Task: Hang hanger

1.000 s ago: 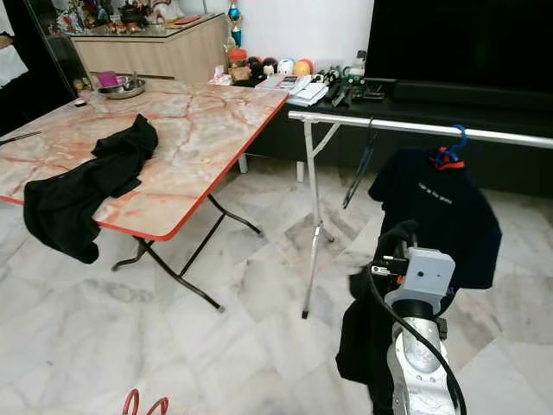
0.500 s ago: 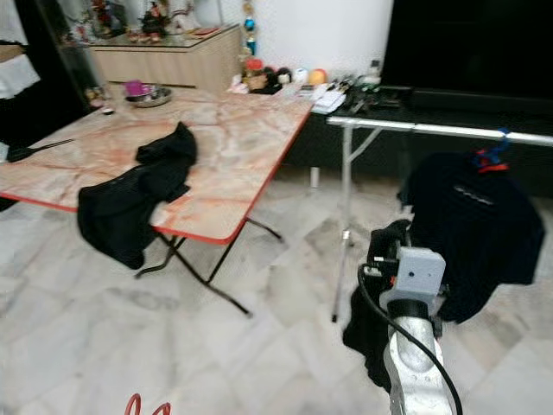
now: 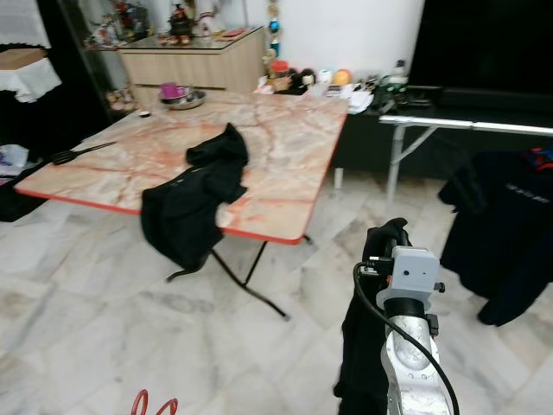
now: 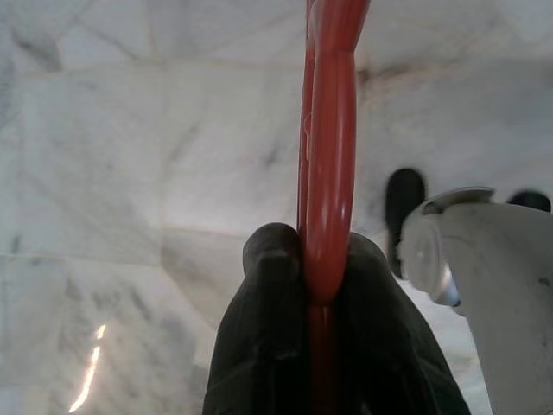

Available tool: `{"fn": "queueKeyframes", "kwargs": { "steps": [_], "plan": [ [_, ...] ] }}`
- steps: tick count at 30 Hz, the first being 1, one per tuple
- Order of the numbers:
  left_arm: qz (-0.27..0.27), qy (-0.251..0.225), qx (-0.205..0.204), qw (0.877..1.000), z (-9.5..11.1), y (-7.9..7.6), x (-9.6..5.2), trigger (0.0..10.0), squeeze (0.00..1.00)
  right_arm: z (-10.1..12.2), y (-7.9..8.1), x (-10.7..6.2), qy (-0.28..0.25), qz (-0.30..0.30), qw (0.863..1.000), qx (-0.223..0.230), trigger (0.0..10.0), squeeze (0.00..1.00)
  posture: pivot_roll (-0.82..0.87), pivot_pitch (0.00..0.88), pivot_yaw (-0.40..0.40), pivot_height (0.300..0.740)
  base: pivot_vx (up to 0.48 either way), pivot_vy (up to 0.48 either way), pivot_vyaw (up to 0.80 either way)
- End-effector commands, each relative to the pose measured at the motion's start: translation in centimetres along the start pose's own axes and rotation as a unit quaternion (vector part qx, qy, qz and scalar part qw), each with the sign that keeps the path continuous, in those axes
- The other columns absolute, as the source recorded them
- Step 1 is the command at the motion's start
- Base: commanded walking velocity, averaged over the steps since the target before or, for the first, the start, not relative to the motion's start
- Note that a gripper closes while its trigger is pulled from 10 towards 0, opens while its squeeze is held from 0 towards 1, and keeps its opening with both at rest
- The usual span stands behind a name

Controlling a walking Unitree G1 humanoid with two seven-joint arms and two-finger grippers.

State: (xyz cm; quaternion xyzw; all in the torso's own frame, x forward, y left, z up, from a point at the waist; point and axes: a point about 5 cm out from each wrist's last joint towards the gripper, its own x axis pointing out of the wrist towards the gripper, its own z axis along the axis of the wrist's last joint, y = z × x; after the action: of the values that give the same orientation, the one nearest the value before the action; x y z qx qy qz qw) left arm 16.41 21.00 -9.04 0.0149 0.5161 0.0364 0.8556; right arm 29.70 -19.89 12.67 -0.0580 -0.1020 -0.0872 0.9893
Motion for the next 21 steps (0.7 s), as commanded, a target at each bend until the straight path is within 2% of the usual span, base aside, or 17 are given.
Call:
{"fn": "queueKeyframes", "kwargs": {
  "steps": [1, 15, 21],
  "plan": [
    [-0.001, 0.009, 0.009, 1.0, -0.3, -0.04, -0.01, 10.0, 0.0, 0.68, -0.24, 0.24, -0.018, -0.006, 1.0, 0.002, 10.0, 0.0, 0.02, 0.0, 0.06, 0.74, 0.0, 0.472, 0.0],
    [-0.003, 0.01, 0.012, 1.0, -0.43, -0.16, -0.01, 10.0, 0.0, 0.64, 0.05, 0.18, -0.018, -0.001, 1.0, -0.005, 10.0, 0.0, 0.02, 0.0, 0.063, 0.74, 0.0, 0.473, 0.0],
    [0.001, 0.011, 0.029, 1.0, -0.45, -0.01, -0.03, 10.0, 0.0, 0.68, 0.13, 0.27, -0.019, 0.001, 1.0, -0.007, 10.0, 0.0, 0.02, 0.004, 0.062, 0.74, 0.0, 0.1, 0.0]
  ]
}}
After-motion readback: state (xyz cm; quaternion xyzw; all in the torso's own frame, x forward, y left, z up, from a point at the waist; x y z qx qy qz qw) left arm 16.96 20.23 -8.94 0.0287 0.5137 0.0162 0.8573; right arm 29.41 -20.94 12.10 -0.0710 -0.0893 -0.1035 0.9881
